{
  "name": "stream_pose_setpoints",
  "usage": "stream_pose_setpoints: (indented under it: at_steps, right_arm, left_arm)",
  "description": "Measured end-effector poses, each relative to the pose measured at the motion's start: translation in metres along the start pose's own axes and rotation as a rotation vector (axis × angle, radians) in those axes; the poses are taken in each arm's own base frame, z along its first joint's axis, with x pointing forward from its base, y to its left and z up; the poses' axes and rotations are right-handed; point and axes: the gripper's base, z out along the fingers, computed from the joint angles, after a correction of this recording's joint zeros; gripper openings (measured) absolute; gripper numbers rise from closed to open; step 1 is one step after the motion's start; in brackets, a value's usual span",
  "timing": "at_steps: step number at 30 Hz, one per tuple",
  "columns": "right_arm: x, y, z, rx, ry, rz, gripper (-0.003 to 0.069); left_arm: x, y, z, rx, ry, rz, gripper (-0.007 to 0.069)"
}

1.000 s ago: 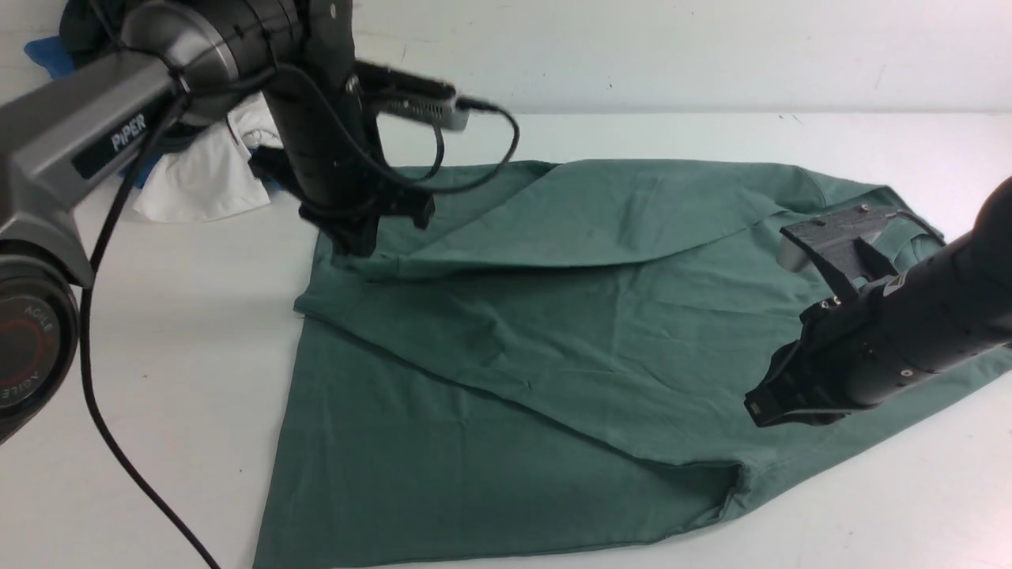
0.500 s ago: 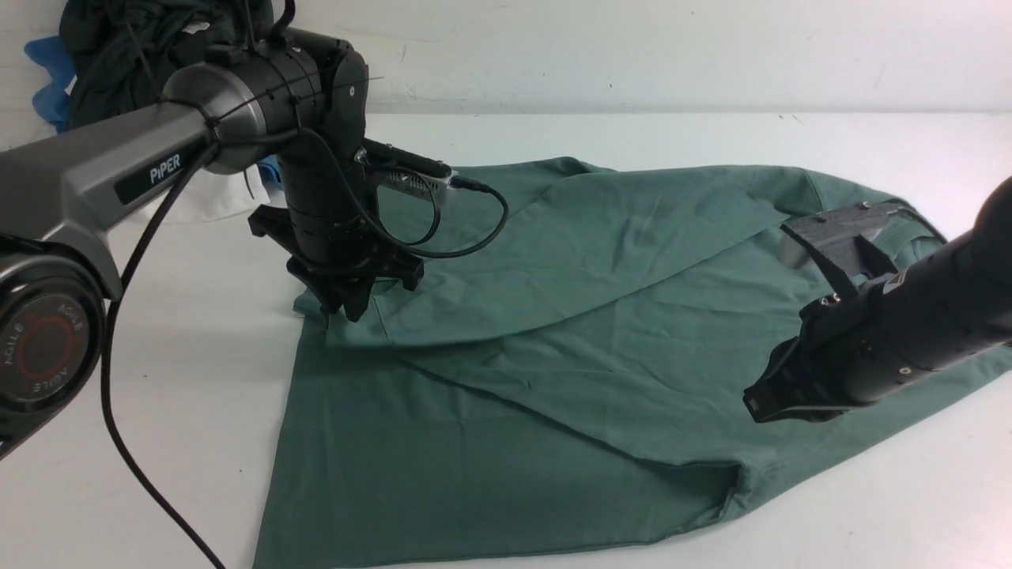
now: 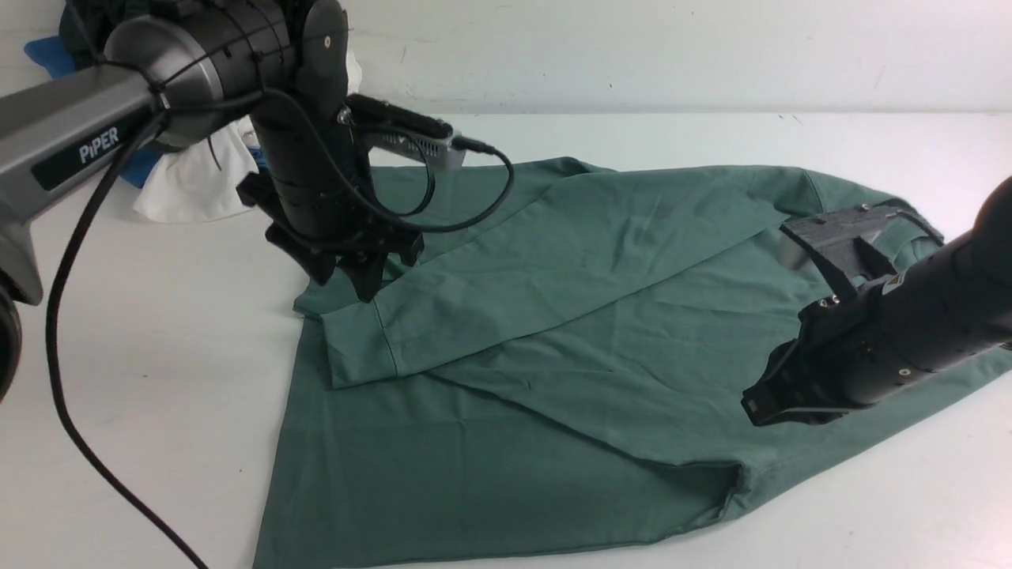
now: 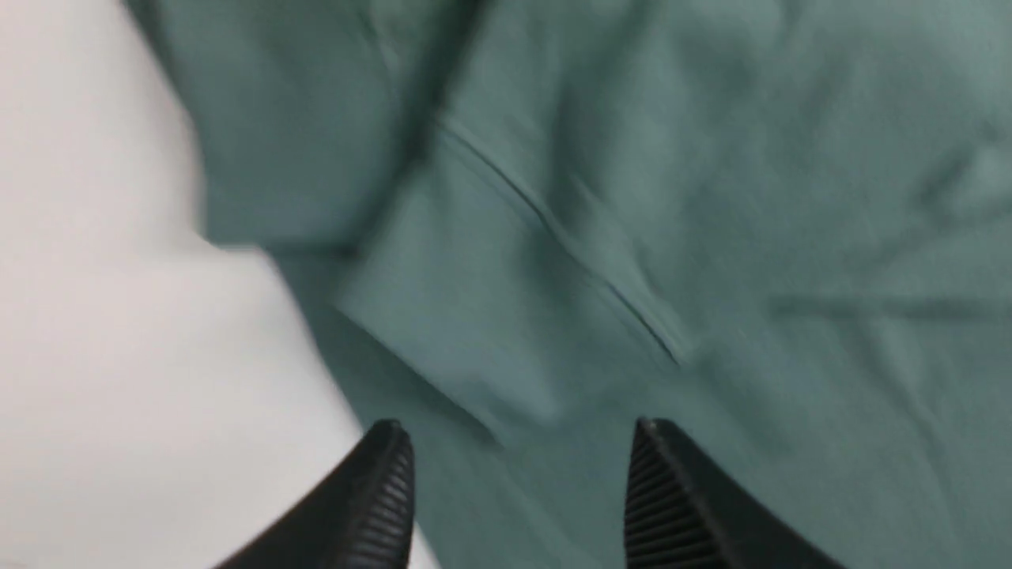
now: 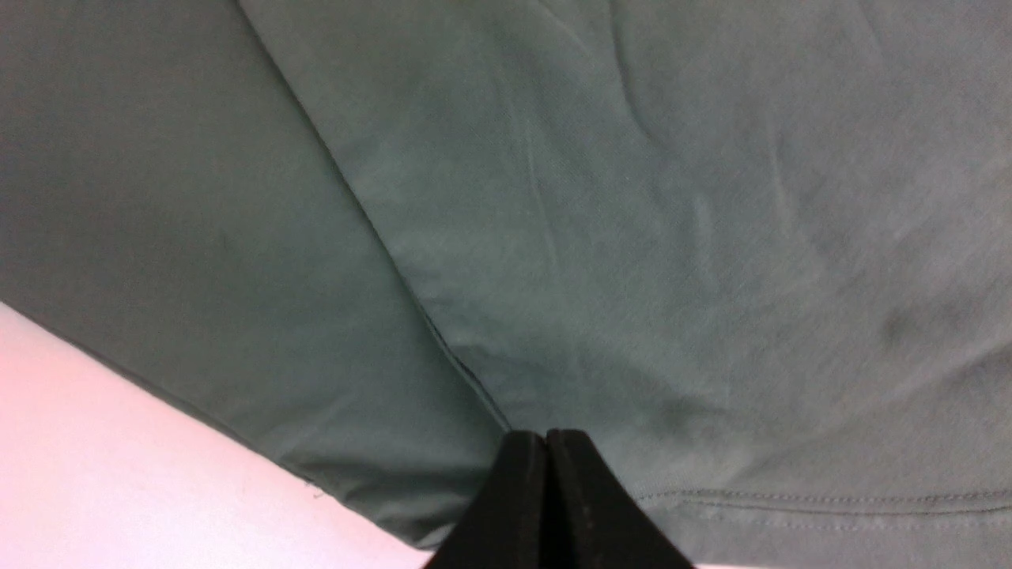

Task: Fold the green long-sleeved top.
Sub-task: Use both arms simultaneously to clamp the lower edge of the clothing fabric

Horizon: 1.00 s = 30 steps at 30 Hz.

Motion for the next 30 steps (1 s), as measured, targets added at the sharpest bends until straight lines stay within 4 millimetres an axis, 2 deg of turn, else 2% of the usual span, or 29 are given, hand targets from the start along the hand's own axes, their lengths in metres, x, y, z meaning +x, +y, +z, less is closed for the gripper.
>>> stream_pose_setpoints:
  at_steps: [3, 6, 7, 9, 10, 12, 14, 15, 16, 17, 20, 21, 22, 23, 24, 27, 30]
  right_arm:
    - [0.007, 0.001, -0.002, -0.006, 0.071, -0.035, -0.001]
    - [0.008, 0.002, -0.008, 0.0, 0.069, -0.049, -0.001]
    - [0.007, 0.003, -0.01, -0.001, 0.057, -0.046, -0.001]
    - [0.006, 0.004, -0.011, -0.007, 0.047, -0.039, -0.001]
    - [0.005, 0.006, -0.011, -0.027, 0.026, -0.029, -0.001]
    - [0.003, 0.009, -0.012, -0.052, 0.008, -0.028, -0.001]
    - [0.001, 0.011, -0.012, -0.077, -0.013, -0.037, -0.001]
    - [0.001, 0.011, -0.012, -0.08, -0.015, -0.038, -0.001]
    - [0.0, 0.013, -0.012, -0.096, -0.031, -0.056, -0.001]
    - [-0.001, 0.013, -0.012, -0.098, -0.033, -0.053, -0.001]
    - [-0.003, 0.015, -0.012, -0.121, -0.061, -0.076, -0.001]
    - [-0.003, 0.015, -0.012, -0.121, -0.061, -0.076, -0.001]
    - [-0.003, 0.016, -0.012, -0.127, -0.066, -0.073, -0.001]
    - [-0.003, 0.016, -0.012, -0.127, -0.066, -0.074, -0.001]
    - [-0.003, 0.016, -0.012, -0.13, -0.065, -0.073, -0.001]
    - [-0.003, 0.017, -0.012, -0.136, -0.058, -0.075, -0.001]
    - [-0.002, 0.017, -0.012, -0.138, -0.056, -0.075, -0.001]
  left_arm:
    - [0.03, -0.019, -0.005, 0.082, 0.045, 0.055, 0.0282]
    - [0.078, -0.045, -0.02, 0.122, 0.085, 0.137, 0.0265]
    - [0.101, -0.054, -0.023, 0.128, 0.1, 0.177, 0.0266]
    - [0.114, -0.061, -0.023, 0.125, 0.097, 0.219, 0.0272]
    - [0.13, -0.069, -0.019, 0.103, 0.075, 0.294, 0.0292]
    - [0.143, -0.074, -0.008, 0.049, 0.062, 0.407, 0.0336]
    - [0.15, -0.078, 0.004, -0.008, 0.077, 0.532, 0.0386]
    - [0.15, -0.077, 0.006, -0.014, 0.08, 0.543, 0.0386]
    - [0.153, -0.079, 0.017, -0.065, 0.109, 0.672, 0.0426]
    - [0.154, -0.079, 0.02, -0.07, 0.116, 0.684, 0.0429]
    - [0.151, -0.078, 0.051, -0.115, 0.201, 0.794, 0.0461]
    - [0.151, -0.078, 0.051, -0.117, 0.202, 0.795, 0.0462]
    - [0.15, -0.076, 0.068, -0.118, 0.261, 0.808, 0.0457]
    - [0.15, -0.076, 0.068, -0.119, 0.261, 0.81, 0.0456]
    - [0.151, -0.075, 0.078, -0.113, 0.312, 0.815, 0.0435]
    - [0.151, -0.076, 0.082, -0.107, 0.346, 0.818, 0.035]
    - [0.152, -0.076, 0.082, -0.099, 0.354, 0.809, 0.0221]
